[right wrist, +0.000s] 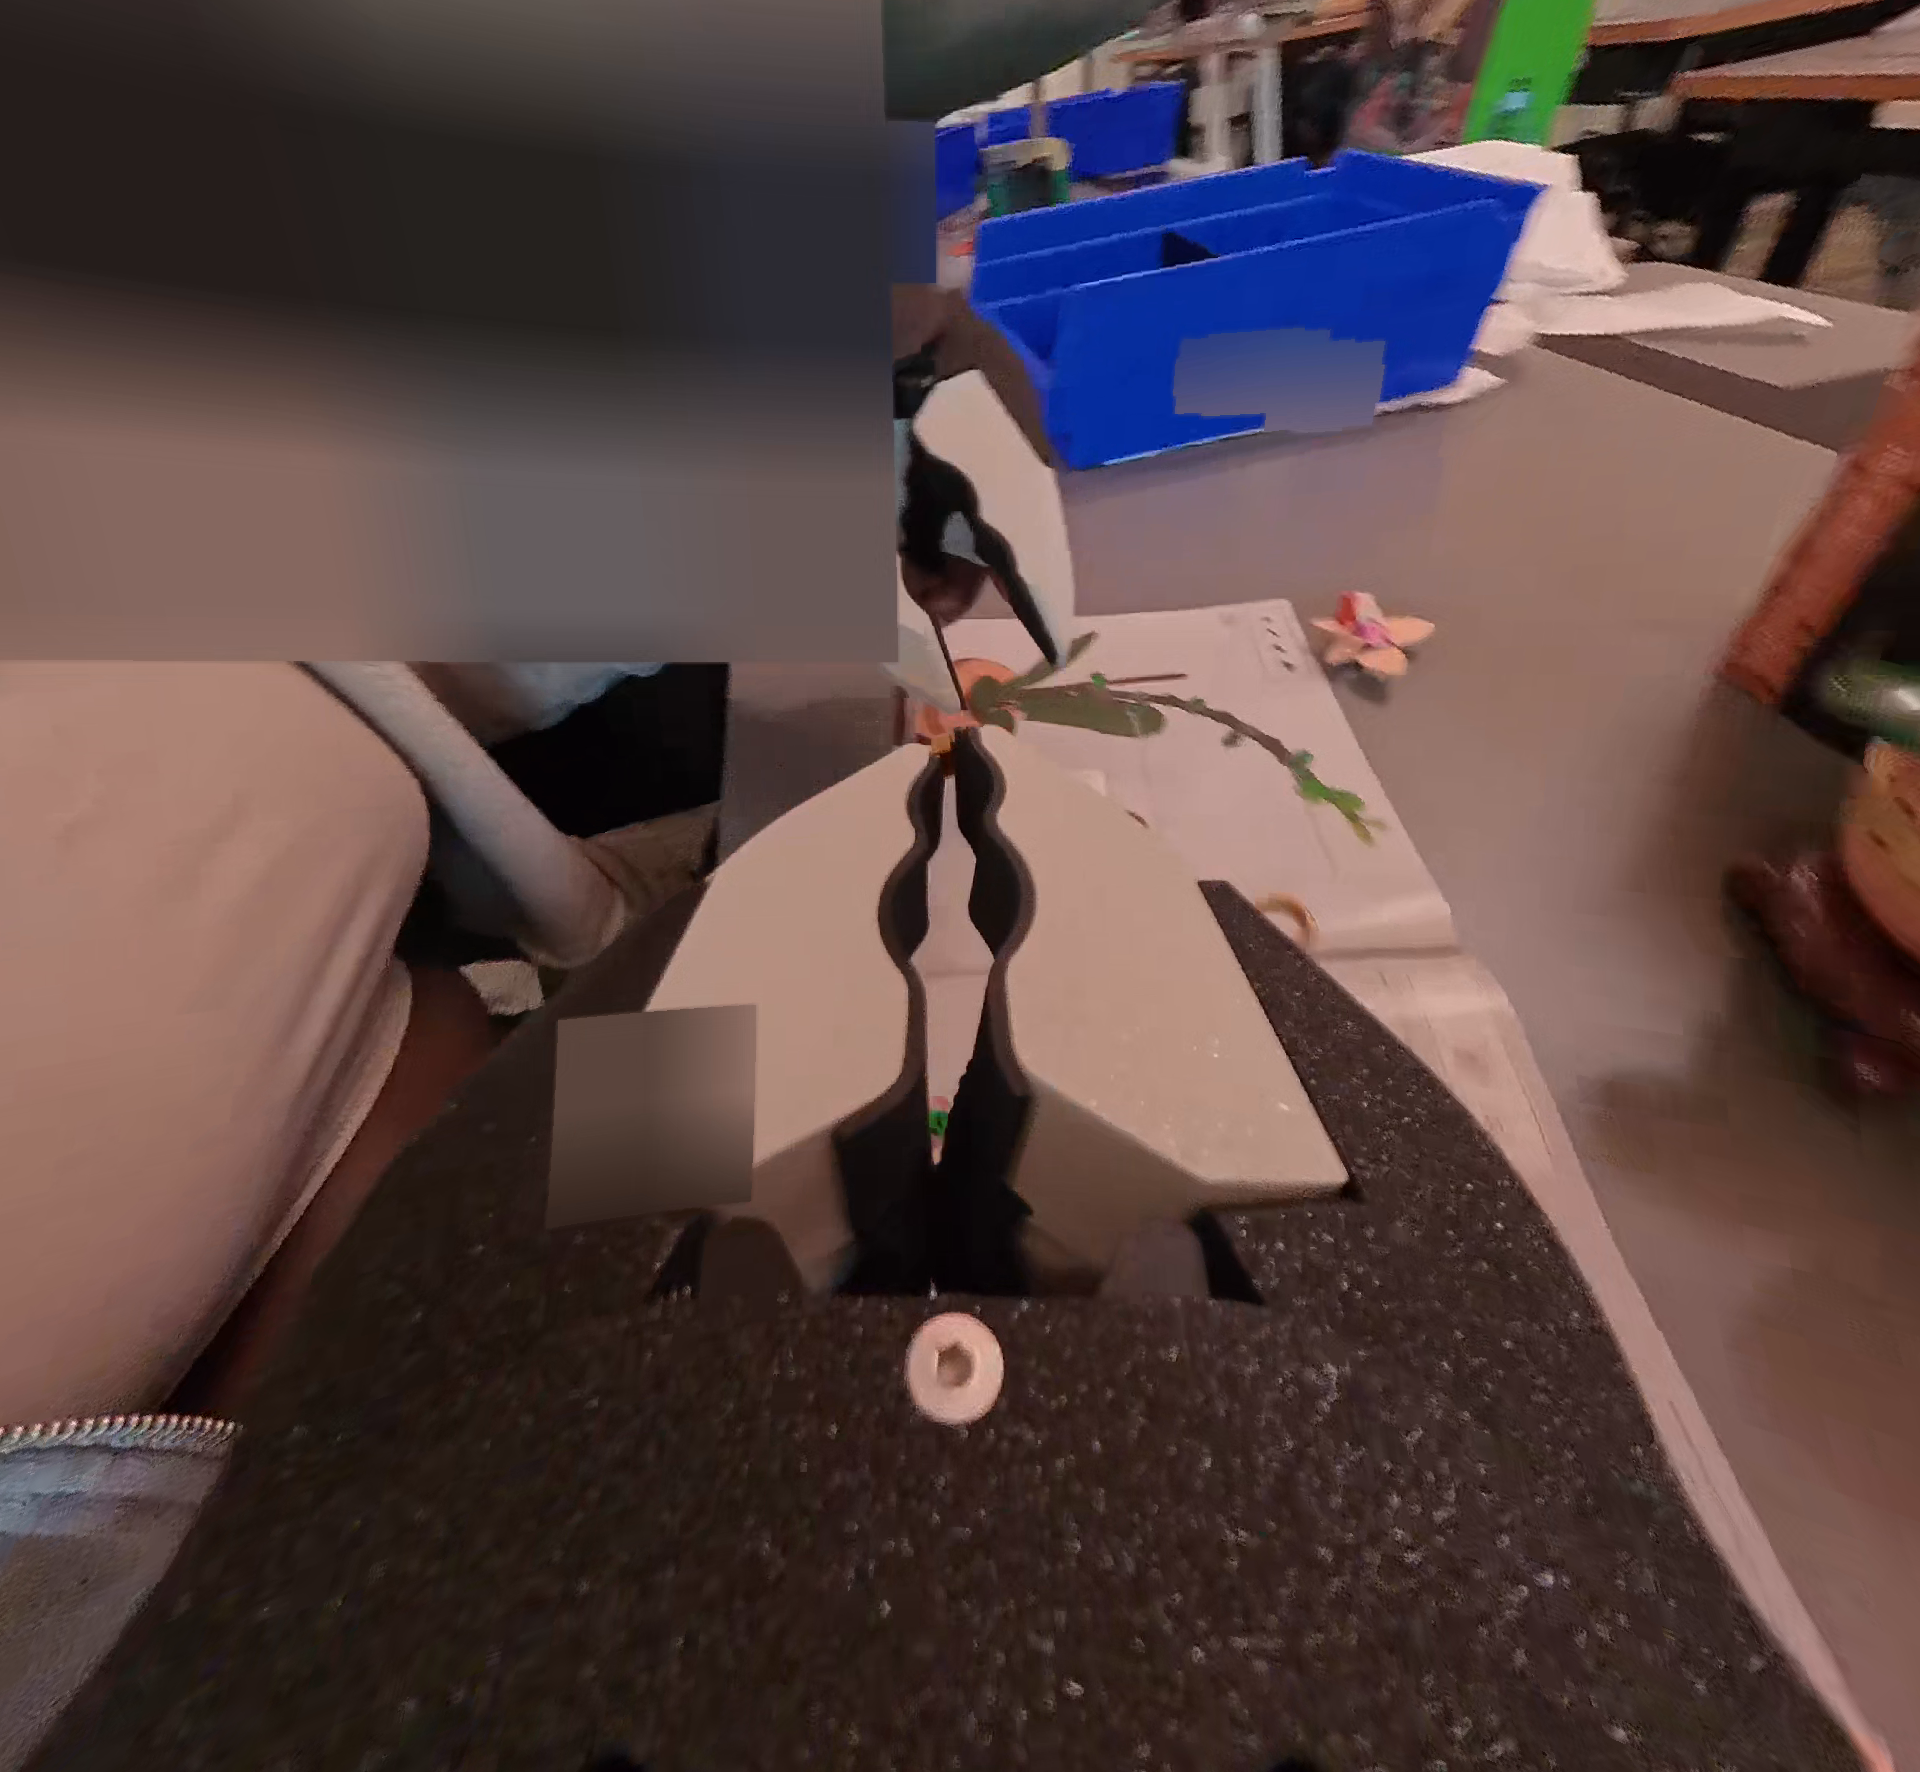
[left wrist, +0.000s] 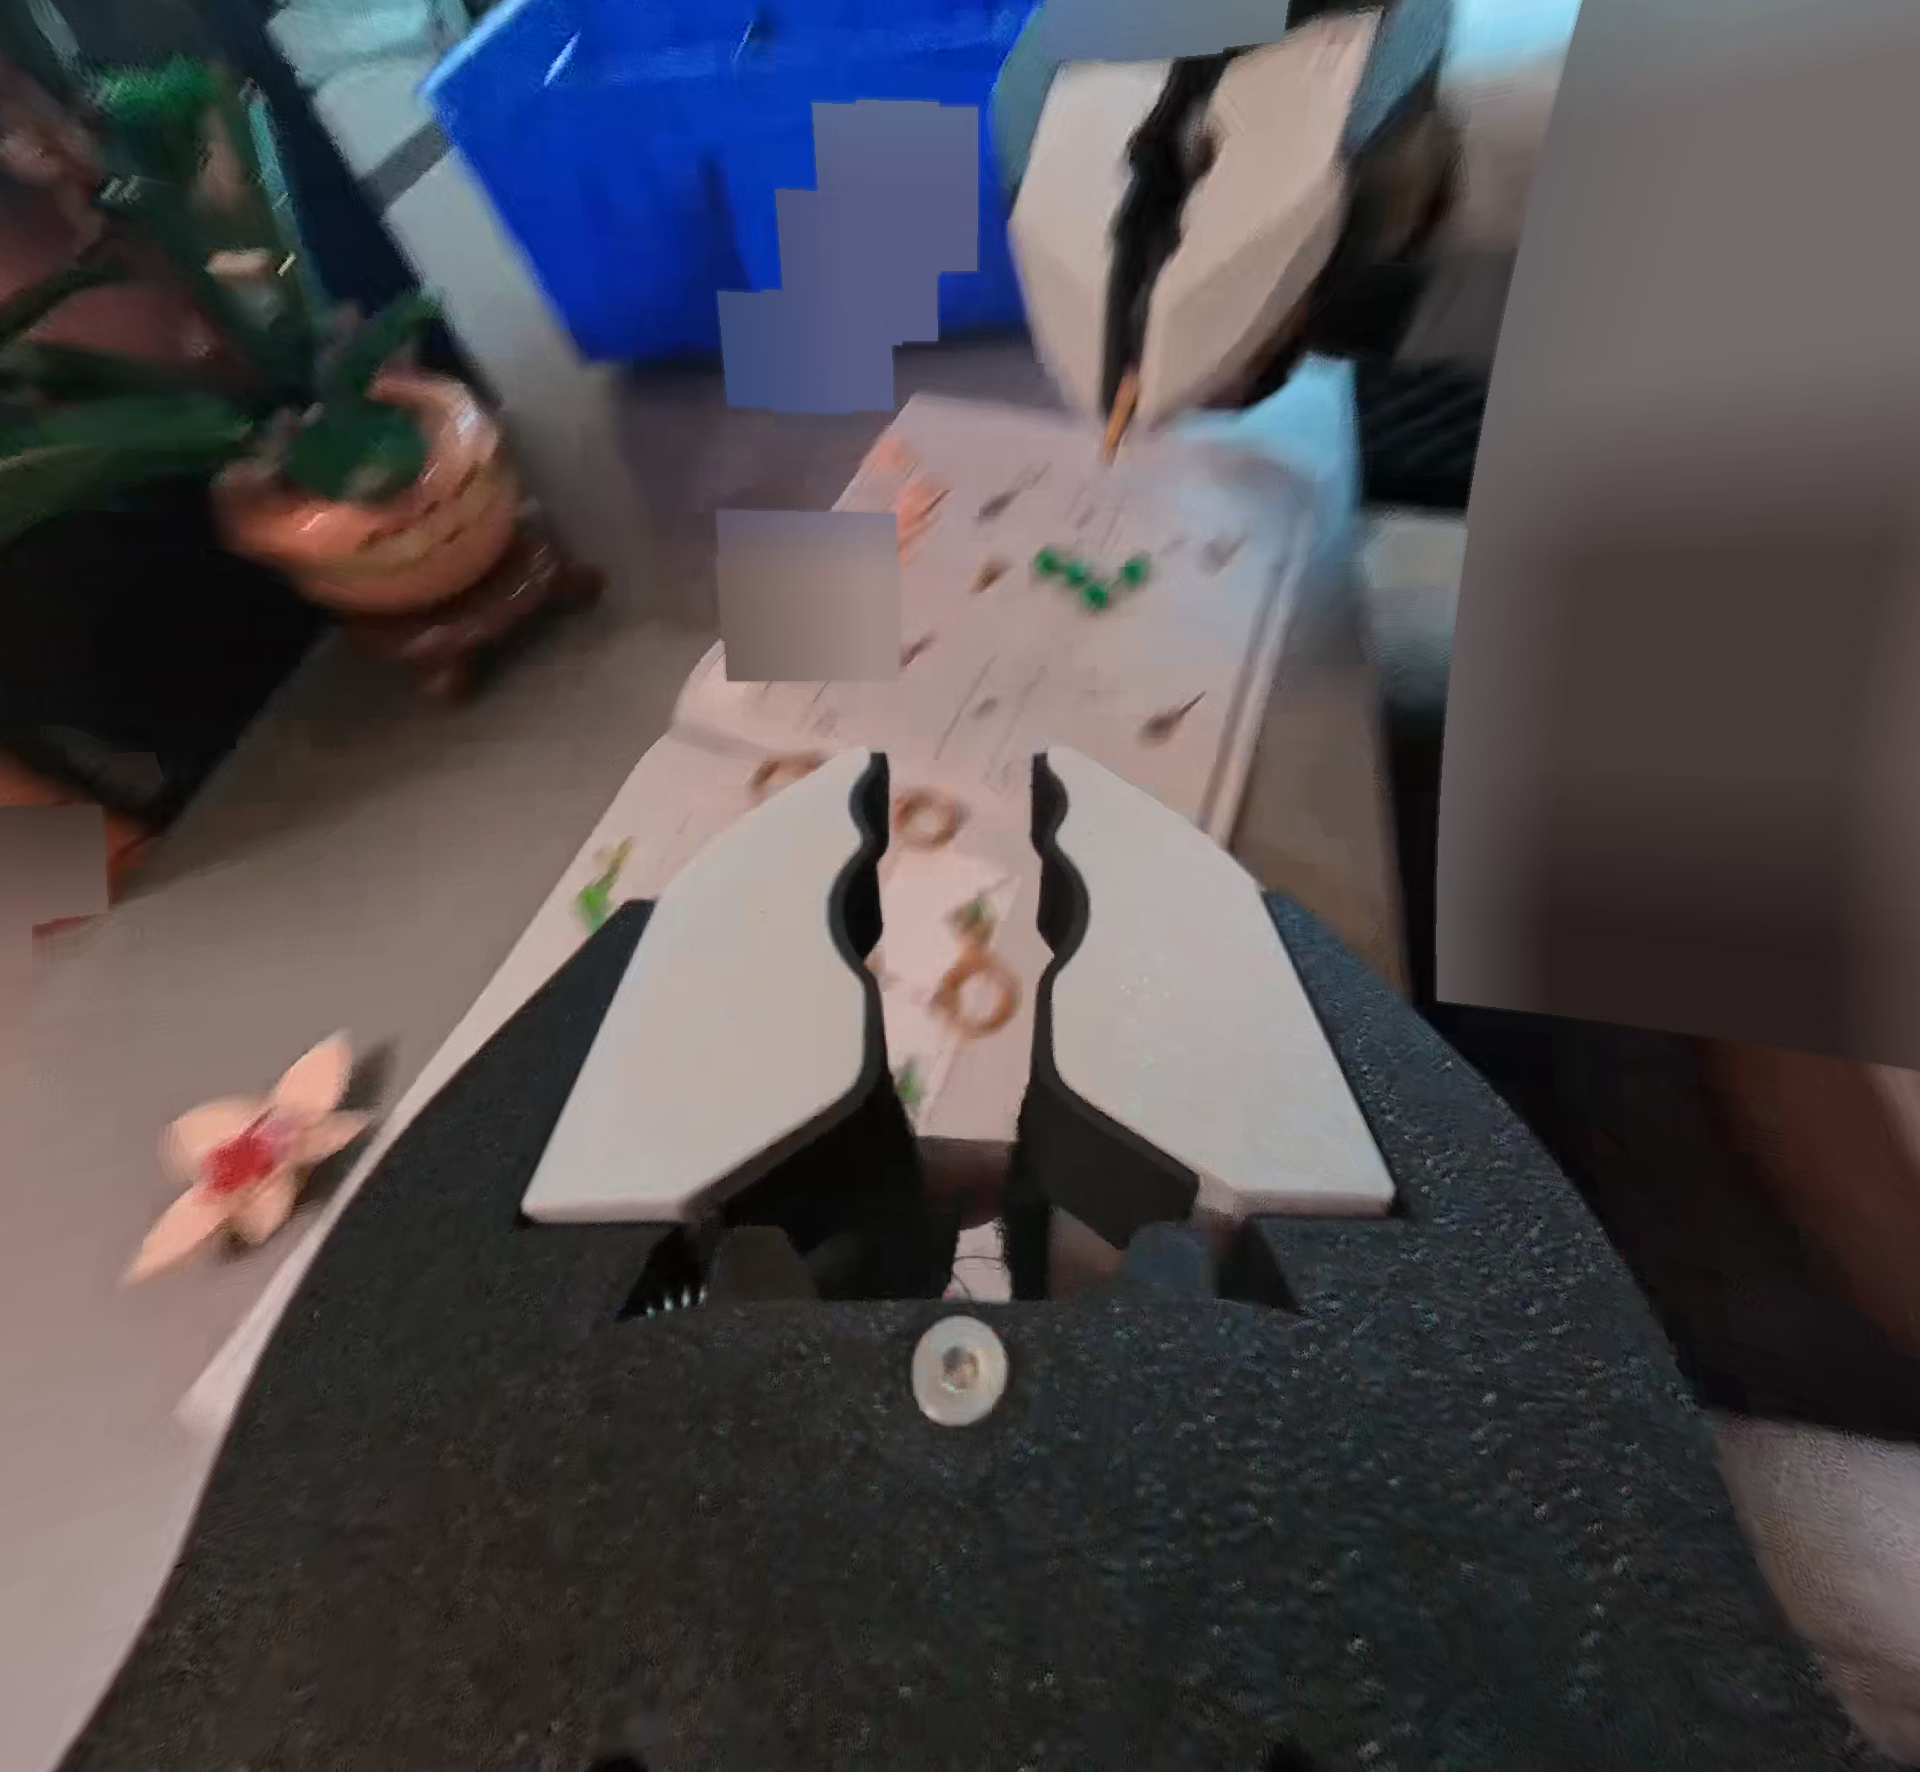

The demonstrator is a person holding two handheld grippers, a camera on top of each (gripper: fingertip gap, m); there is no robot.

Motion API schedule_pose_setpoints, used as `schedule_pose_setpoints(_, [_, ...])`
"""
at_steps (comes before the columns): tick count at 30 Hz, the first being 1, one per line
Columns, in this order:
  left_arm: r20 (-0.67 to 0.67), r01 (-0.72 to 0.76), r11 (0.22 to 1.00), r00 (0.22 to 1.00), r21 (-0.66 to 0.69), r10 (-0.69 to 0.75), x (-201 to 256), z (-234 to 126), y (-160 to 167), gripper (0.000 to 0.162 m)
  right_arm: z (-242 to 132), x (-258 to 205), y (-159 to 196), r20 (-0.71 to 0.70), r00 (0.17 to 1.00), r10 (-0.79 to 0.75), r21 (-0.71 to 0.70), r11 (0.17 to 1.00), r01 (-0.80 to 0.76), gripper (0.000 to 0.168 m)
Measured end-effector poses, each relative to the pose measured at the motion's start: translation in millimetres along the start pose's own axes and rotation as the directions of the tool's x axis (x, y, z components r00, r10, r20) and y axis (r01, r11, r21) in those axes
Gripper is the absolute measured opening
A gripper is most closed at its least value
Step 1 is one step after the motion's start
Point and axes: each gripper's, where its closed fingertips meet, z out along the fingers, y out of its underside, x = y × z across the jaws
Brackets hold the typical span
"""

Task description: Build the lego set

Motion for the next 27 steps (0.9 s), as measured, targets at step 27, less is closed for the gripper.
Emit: schedule_pose_setpoints(27, [-0.001,0.081,0.902,0.996,-0.423,-0.09,-1,70,47,0.006,-15,28,42,-0.075,0.997,0.023,-0.067,0.997,-0.029,0.002])
